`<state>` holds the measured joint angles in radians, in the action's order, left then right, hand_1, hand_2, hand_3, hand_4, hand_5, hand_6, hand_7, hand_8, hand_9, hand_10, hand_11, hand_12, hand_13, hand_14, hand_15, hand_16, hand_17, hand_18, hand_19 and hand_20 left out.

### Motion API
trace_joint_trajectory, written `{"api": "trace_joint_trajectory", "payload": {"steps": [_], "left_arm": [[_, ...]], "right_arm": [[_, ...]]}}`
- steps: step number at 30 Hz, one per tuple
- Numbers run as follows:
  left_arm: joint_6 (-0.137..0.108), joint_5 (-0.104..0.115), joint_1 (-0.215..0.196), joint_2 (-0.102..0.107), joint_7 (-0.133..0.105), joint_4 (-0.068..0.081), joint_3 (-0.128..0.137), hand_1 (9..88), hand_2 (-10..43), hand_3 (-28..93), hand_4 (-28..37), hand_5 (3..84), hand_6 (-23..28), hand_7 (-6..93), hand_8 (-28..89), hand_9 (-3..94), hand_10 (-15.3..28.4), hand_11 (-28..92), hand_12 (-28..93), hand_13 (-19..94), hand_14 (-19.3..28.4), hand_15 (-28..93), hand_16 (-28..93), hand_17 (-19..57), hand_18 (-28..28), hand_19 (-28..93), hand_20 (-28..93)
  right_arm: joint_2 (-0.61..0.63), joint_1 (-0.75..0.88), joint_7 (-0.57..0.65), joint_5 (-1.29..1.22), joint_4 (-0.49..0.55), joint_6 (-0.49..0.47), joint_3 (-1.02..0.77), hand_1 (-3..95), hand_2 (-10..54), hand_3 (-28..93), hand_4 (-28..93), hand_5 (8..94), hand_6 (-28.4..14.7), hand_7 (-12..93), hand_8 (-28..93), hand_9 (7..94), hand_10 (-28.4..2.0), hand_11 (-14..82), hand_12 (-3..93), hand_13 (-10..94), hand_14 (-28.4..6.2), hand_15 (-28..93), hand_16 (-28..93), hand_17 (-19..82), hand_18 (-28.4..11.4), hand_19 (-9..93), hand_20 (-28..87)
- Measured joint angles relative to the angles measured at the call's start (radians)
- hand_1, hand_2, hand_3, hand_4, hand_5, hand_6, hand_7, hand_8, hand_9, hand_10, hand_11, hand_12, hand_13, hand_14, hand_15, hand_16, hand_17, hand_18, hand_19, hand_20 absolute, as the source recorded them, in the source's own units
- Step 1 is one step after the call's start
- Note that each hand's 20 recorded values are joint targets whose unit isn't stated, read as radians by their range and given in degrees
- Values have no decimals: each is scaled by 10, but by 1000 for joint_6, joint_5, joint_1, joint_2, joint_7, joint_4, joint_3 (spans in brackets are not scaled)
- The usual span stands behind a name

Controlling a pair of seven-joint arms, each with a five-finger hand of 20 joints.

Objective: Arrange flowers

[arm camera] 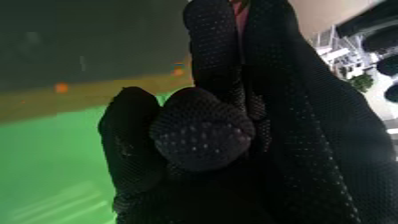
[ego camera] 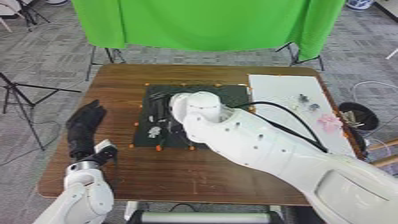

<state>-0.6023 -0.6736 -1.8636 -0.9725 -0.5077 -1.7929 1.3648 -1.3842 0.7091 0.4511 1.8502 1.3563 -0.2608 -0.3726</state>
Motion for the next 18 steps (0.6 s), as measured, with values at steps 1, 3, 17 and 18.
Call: {"api": "trace_joint_trajectory", "payload": {"steps": [1,3,17,18], "left_arm": [[-8,-5,0,0,0,0,1,745,144,562,19,429,17,265,-116,357,111,237,100,354,109,175,-6,124,104,517,69],[-23,-28,0,0,2,0,3,838,134,489,138,435,11,281,-118,344,107,225,112,351,104,153,7,90,92,666,-46],[-78,-80,7,-1,21,6,21,844,165,488,254,472,11,312,-124,367,108,230,120,359,103,154,14,199,85,247,290],[-76,-79,7,-1,22,7,23,836,166,494,247,475,11,310,-124,372,109,233,120,360,105,158,14,197,85,250,291]], "right_arm": [[-1,6,0,0,-2,1,1,614,-95,630,-169,757,4,261,85,919,-96,54,365,937,0,620,242,675,-122,932,536],[-2,12,0,0,-5,6,4,613,-95,631,-169,757,4,262,84,919,-95,54,364,937,0,620,242,675,-122,932,537],[-5,-2,0,2,-14,52,18,610,-95,634,-170,755,5,266,81,920,-96,55,362,937,0,625,240,676,-122,932,543],[-5,-4,0,2,-14,57,19,610,-95,634,-170,755,5,265,81,920,-96,55,361,937,-1,625,240,676,-122,932,544]]}}
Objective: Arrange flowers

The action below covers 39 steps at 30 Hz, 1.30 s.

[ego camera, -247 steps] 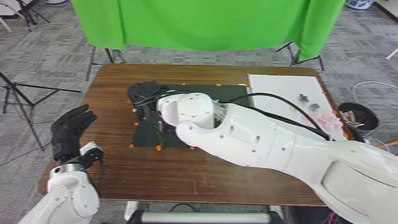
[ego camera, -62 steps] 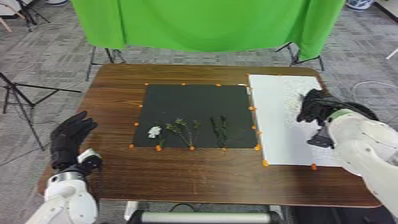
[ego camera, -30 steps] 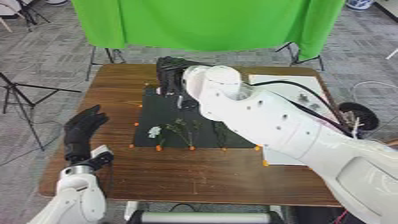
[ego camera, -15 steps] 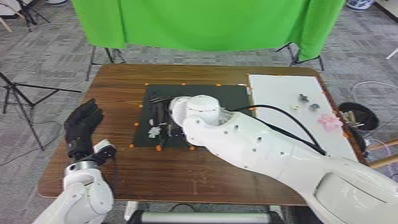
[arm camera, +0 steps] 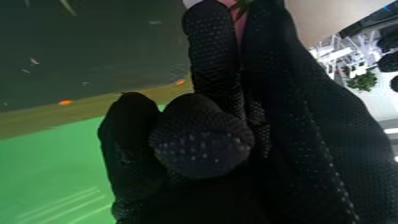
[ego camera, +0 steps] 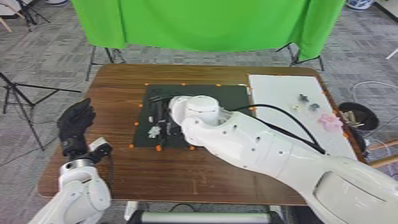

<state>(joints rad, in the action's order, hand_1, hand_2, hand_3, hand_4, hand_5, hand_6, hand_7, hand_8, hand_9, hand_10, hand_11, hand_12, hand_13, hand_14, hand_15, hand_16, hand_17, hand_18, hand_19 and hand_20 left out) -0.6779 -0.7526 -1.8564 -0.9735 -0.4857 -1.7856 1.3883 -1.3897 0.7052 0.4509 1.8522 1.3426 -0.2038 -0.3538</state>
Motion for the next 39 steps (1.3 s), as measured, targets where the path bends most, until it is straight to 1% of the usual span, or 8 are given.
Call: {"api": "trace_joint_trajectory", "payload": {"steps": [2,3,5,9,12,25,34,39], "left_arm": [[6,0,0,-1,3,2,5,829,167,498,228,477,11,311,-125,380,111,238,118,363,106,164,10,186,84,283,270],[10,0,0,-1,4,3,7,810,169,497,202,479,9,314,-128,396,111,251,114,369,108,174,5,153,87,390,173],[22,1,0,-3,5,7,10,794,170,498,188,482,8,314,-129,409,115,255,111,374,110,181,3,139,92,438,124],[62,5,5,-11,8,20,11,770,169,529,160,488,9,308,-128,416,118,257,112,375,111,189,-1,151,95,396,152],[77,5,11,-17,13,24,11,763,169,534,159,490,10,304,-126,421,119,260,113,376,112,192,-3,155,97,377,174],[100,0,56,-27,26,39,-25,744,169,553,145,494,9,301,-126,426,119,265,111,378,114,197,-6,171,99,320,226],[125,-12,67,-39,43,49,-26,723,164,578,134,495,9,299,-125,429,119,270,109,380,114,204,-8,189,101,262,254],[128,-12,67,-40,43,49,-26,713,161,589,125,497,10,298,-126,430,119,271,107,382,115,208,-10,196,101,240,269]], "right_arm": [[0,-5,-1,0,0,14,3,609,-95,635,-170,755,5,265,80,921,-94,54,360,937,-1,627,240,676,-123,932,545],[0,-7,-1,0,0,24,6,609,-95,635,-171,756,5,266,80,920,-94,54,361,937,-1,628,240,676,-124,932,546],[0,-12,-4,2,-1,53,16,609,-95,635,-172,756,6,265,79,921,-95,52,356,937,-1,630,239,679,-124,932,549],[-3,-13,-14,2,-7,136,34,609,-95,635,-177,755,7,266,78,919,-99,46,339,937,-1,635,237,680,-125,932,554],[-8,-9,-21,2,-17,179,39,611,-95,635,-179,753,8,267,75,918,-99,42,329,937,-2,637,235,681,-127,932,556],[-26,14,-34,19,-65,298,83,609,-95,630,-183,744,12,274,65,886,-98,25,288,937,-3,638,229,680,-126,932,556],[-26,17,-29,42,-96,330,102,603,-95,624,-177,731,16,262,57,840,-103,30,274,937,-2,622,232,676,-126,932,538],[-25,18,-22,44,-97,325,100,586,-95,620,-169,708,21,228,60,804,-110,55,251,937,-3,609,240,670,-125,932,529]]}}
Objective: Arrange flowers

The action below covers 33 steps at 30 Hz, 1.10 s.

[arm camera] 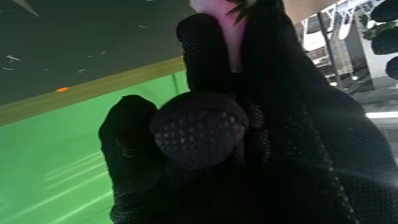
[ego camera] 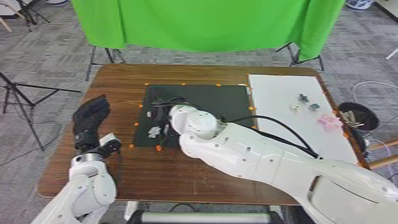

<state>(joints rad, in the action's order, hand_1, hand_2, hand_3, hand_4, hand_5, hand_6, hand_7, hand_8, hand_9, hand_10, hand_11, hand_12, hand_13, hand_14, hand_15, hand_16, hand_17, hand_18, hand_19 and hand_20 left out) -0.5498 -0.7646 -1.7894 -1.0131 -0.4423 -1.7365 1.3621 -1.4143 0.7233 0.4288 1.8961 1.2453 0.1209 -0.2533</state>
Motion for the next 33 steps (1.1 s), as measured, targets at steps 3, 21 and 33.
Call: {"api": "trace_joint_trajectory", "payload": {"steps": [3,21,33], "left_arm": [[0,0,-2,0,0,-2,0,709,159,593,123,497,9,298,-126,431,119,272,107,383,116,210,-11,199,102,228,274],[-4,4,-9,4,-2,-14,-18,703,158,602,120,501,10,296,-126,435,117,269,106,386,117,216,-14,204,104,202,290],[-4,2,-10,3,4,-14,-15,701,156,605,118,500,9,294,-124,436,117,269,107,387,118,217,-14,207,105,187,284]], "right_arm": [[0,1,5,0,0,-13,-4,566,-95,616,-164,690,18,212,56,779,-114,75,232,937,-3,600,248,666,-127,932,529],[13,-6,29,-25,33,-111,-27,395,-95,678,-158,578,21,149,-94,680,-146,97,155,937,-16,550,283,643,-134,932,513],[18,-22,34,-30,50,-119,-25,366,-95,666,-146,559,17,132,-87,672,-152,91,150,936,-19,540,287,639,-138,932,506]]}}
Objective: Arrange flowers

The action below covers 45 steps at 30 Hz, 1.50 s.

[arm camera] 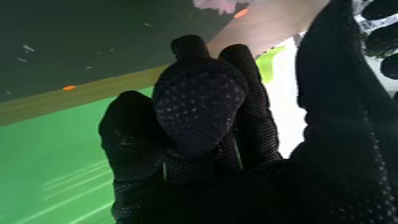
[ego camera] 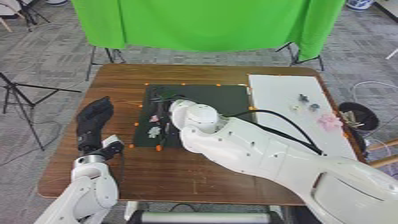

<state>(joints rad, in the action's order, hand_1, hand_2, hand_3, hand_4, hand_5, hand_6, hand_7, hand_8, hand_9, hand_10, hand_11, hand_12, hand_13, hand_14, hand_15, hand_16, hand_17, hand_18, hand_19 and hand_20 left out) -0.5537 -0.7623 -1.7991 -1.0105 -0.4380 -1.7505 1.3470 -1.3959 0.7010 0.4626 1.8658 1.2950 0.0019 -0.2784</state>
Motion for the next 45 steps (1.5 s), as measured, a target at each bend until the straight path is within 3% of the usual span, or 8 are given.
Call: {"api": "trace_joint_trajectory", "payload": {"steps": [6,11,17,23,30,35,41,45], "left_arm": [[-2,1,-11,1,-1,-9,4,633,126,664,82,504,3,305,-133,438,115,282,99,386,120,235,-23,199,107,183,232],[-2,11,-32,10,-10,-24,17,488,23,705,-30,503,13,282,-68,468,125,285,92,397,139,261,-38,178,114,203,235],[13,-8,-76,23,-24,-42,71,419,14,696,-68,509,20,250,-85,479,131,280,97,400,145,258,-36,174,119,200,232],[10,10,-118,44,-56,-68,118,393,25,687,-104,513,23,249,-111,480,133,277,99,401,146,255,-34,173,120,200,231],[-6,44,-145,54,-88,-86,155,385,115,597,-278,543,20,232,-111,510,138,271,96,415,146,250,-36,179,119,189,225],[-18,63,-162,53,-93,-93,172,416,144,509,-282,563,20,219,-106,525,138,272,97,423,146,254,-38,183,118,191,228],[-64,87,-182,57,-111,-114,162,364,113,624,-282,561,23,220,-102,527,140,273,99,423,146,258,-39,183,117,193,231],[-72,97,-192,57,-116,-124,156,367,81,666,-262,557,26,218,-102,526,142,274,101,421,149,259,-38,180,119,196,231]], "right_arm": [[18,-12,-2,2,25,10,-1,355,-95,661,-145,547,12,127,-84,652,-155,88,150,927,-24,535,289,624,-145,932,502],[82,-36,-13,2,130,21,-24,326,-95,655,-150,545,1,116,-79,635,-157,85,150,913,-31,538,291,609,-151,932,497],[237,-38,-43,-12,366,30,-169,285,-95,644,-160,546,-11,103,-71,606,-164,81,151,883,-46,535,286,567,-168,931,474],[431,43,-69,-31,568,32,-413,270,-95,636,-153,551,-19,92,-65,626,-171,85,150,878,-49,535,280,561,-169,932,460],[681,326,-8,62,736,108,-770,267,-95,616,-157,564,-28,87,-62,671,-173,92,147,886,-50,531,276,566,-168,932,457],[796,579,97,116,757,89,-1014,252,-95,590,-181,574,-30,85,-62,683,-176,92,148,889,-52,529,277,568,-170,932,459],[811,853,130,86,752,-136,-1308,243,-95,593,-197,572,-30,83,-60,710,-171,97,149,890,-53,527,279,567,-171,932,460],[805,993,154,75,730,-144,-1388,253,-95,600,-196,572,-29,83,-60,713,-169,97,150,892,-52,526,279,569,-171,932,458]]}}
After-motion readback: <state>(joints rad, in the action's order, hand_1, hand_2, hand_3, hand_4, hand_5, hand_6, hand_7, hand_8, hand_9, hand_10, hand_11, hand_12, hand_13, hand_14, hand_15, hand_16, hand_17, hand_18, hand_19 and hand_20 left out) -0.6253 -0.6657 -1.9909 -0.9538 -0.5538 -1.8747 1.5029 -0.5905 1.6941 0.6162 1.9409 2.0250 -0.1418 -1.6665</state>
